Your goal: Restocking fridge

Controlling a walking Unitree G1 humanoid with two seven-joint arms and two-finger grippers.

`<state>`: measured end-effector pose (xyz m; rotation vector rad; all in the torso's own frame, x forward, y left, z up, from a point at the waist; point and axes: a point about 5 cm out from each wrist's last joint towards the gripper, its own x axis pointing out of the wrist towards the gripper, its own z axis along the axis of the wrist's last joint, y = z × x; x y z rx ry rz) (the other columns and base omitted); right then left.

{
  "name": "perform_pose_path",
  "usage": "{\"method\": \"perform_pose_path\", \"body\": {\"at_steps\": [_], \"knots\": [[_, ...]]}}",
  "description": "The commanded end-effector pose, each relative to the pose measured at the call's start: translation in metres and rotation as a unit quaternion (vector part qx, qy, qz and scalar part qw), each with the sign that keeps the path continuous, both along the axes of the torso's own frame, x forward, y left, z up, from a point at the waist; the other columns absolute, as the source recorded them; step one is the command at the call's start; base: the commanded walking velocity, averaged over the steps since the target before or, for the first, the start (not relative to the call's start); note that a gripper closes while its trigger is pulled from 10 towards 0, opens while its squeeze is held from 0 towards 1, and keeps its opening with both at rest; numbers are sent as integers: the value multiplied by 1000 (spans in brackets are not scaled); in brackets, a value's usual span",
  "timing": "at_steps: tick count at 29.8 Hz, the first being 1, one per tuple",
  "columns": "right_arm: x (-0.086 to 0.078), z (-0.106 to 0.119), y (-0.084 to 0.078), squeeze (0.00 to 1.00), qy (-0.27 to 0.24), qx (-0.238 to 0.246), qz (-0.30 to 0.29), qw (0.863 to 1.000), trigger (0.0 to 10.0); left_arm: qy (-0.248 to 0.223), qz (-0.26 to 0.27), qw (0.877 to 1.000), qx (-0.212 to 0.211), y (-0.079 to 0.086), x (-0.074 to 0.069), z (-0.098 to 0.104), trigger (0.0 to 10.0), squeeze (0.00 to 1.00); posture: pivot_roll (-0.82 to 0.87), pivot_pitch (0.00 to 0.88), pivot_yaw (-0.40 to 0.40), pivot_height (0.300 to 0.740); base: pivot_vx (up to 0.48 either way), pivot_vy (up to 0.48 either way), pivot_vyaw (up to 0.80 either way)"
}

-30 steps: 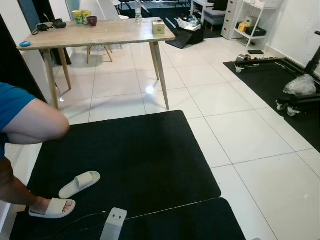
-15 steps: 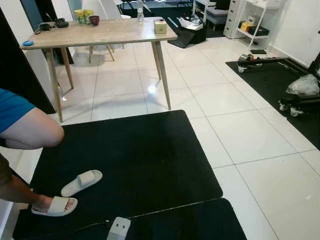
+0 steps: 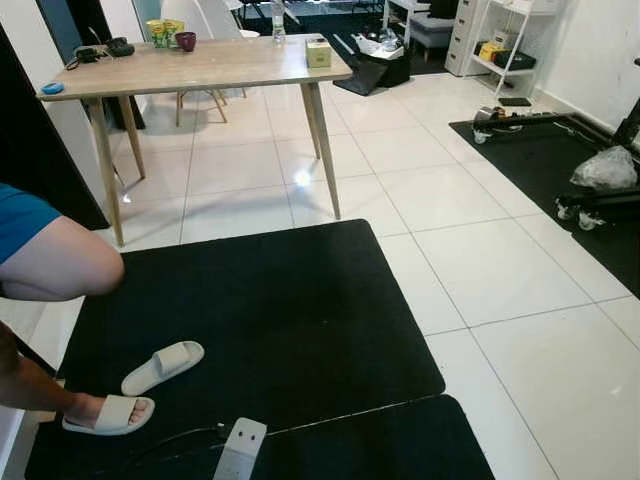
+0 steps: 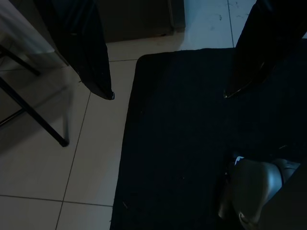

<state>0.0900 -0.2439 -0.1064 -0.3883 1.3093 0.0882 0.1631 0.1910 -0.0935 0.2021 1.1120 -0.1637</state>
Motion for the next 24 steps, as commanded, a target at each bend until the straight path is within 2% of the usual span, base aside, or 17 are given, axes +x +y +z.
{"method": "perform_pose_path", "body": {"at_steps": [1, 9, 18, 24], "knots": [[-3, -1, 1, 0, -1, 2, -10, 1000, 10000, 3, -7, 1000, 3, 3, -1, 0, 10000, 0, -11, 0, -15, 740, 0, 0, 0], [-5, -2, 4, 0, 1, 6, -15, 1000, 10000, -5, -16, 1000, 6, 5, 5, 3, 10000, 0, -7, 0, -10, 740, 0, 0, 0], [-4, -3, 7, 0, -3, 9, -18, 1000, 10000, -15, -34, 999, 29, 10, 13, 7, 10000, 0, -13, 0, 3, 740, 0, 0, 0], [-10, -3, 5, 0, 8, 7, -15, 1000, 10000, -23, -6, 999, 24, 9, 13, 7, 10000, 0, 5, 0, -7, 740, 0, 0, 0]]}}
